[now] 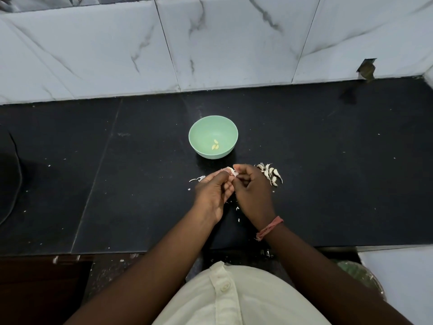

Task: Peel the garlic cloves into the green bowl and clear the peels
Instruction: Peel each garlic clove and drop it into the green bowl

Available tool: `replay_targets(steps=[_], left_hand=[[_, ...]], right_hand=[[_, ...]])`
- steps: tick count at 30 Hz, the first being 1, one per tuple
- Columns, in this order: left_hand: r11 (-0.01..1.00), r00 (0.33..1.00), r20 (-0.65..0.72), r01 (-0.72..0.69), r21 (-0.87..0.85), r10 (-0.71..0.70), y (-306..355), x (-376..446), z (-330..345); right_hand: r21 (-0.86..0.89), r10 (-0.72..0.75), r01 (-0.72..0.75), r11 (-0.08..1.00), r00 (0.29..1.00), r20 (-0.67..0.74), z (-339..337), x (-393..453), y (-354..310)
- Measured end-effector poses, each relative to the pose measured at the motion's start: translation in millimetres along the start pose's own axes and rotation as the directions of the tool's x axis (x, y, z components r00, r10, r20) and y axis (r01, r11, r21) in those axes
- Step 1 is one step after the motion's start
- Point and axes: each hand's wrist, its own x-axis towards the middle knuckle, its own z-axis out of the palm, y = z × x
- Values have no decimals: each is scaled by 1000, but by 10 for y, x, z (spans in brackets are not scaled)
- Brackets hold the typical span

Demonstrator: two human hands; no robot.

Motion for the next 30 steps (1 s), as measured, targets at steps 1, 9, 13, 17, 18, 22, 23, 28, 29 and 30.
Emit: replay_targets(steps=[1, 9, 13, 17, 18, 22, 23, 28, 29, 30], left_hand=[[1000, 1000, 3, 8, 26, -8, -1, -6, 3], [996, 999, 31, 6, 90, -9, 31, 1, -5], [999, 995, 93, -29, 17, 28, 26, -7, -48], [989, 987, 97, -132, 65, 126, 23, -5, -71], [983, 984, 99, -156, 94, 147, 17, -9, -75], [972, 980, 107, -183, 150, 168, 27, -2, -69], [976, 982, 110, -166, 139, 152, 39, 5, -68], [988, 984, 165, -85, 127, 63, 85, 5, -112], [988, 982, 184, -72, 135, 46, 104, 5, -125], [988, 979, 200, -60, 144, 30, 131, 5, -139]], right_hand=[[-3, 7, -7, 1000, 1000, -5, -6, 11, 4], [-108, -68, 60, 992, 996, -65, -61, 18, 75], [-226, -143, 131, 965, 989, -36, -66, 50, 42], [-410, -264, 272, 871, 962, 77, -115, 103, 48], [-445, -283, 301, 843, 953, 107, -131, 122, 60], [-507, -274, 313, 803, 950, 152, -130, 143, 35], [-506, -261, 300, 808, 954, 148, -126, 135, 25], [-484, -191, 263, 834, 962, 194, -173, 148, 9], [-467, -173, 248, 849, 965, 197, -190, 154, 6], [-437, -145, 219, 873, 970, 195, -204, 158, -3]])
